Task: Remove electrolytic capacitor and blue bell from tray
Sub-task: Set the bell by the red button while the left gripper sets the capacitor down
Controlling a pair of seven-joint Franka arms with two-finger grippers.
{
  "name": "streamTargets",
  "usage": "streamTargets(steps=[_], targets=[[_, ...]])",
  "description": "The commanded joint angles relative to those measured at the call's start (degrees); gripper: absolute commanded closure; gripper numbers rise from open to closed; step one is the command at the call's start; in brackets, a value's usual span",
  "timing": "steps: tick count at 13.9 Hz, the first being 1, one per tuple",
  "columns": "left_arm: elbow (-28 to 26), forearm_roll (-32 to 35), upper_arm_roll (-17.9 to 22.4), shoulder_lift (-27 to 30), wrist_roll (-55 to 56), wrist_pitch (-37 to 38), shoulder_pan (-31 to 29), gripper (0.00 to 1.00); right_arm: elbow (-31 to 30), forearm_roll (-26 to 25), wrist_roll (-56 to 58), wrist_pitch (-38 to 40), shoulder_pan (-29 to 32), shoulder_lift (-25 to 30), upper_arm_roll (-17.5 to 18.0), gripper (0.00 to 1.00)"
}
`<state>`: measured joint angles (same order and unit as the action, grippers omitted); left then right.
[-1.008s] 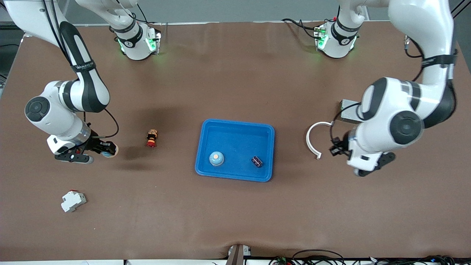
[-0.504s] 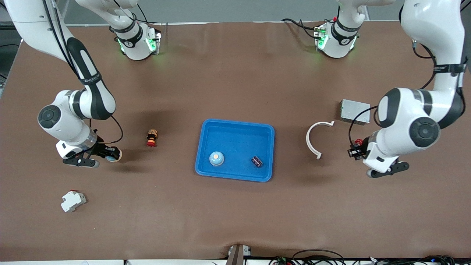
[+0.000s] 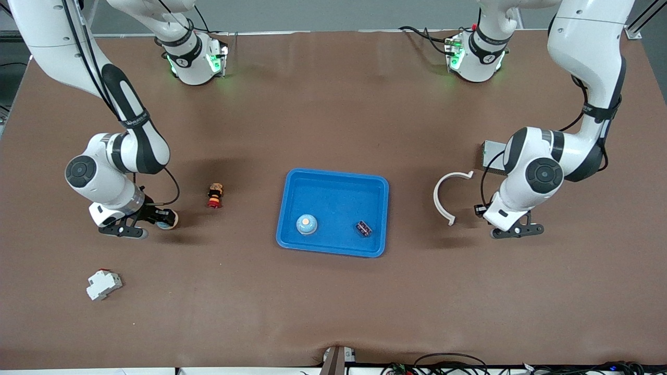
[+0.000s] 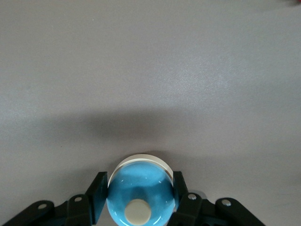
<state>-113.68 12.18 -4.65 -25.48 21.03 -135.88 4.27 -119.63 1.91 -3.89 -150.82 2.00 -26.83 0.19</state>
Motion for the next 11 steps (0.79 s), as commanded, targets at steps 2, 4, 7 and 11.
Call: streamTargets(steps=[2,4,7,11], targets=[[-1.6,2.1,-0.2,0.1,-1.1,-2.1,-0.7,1.00,1.7,1.9,0.5,0.2,1.1,-2.0,1.1,1.00],[-2.2,2.1,-0.2,-0.3,-1.2,-3.1,-0.9,1.00,1.9,1.9,0.5,0.1,1.0,-2.4,1.1,1.00],[-2.9,2.1,-0.2,-1.0,-1.4,-5.3,-1.7,1.00,1.9,1.9,0.4,0.1,1.1,-2.5,1.1,1.00],[-3.3,3.4,-0.2,-2.3,-2.0,-7.2,-2.7,1.00,2.5,1.9,0.5,0.3,1.2,-2.8,1.0,0.00]])
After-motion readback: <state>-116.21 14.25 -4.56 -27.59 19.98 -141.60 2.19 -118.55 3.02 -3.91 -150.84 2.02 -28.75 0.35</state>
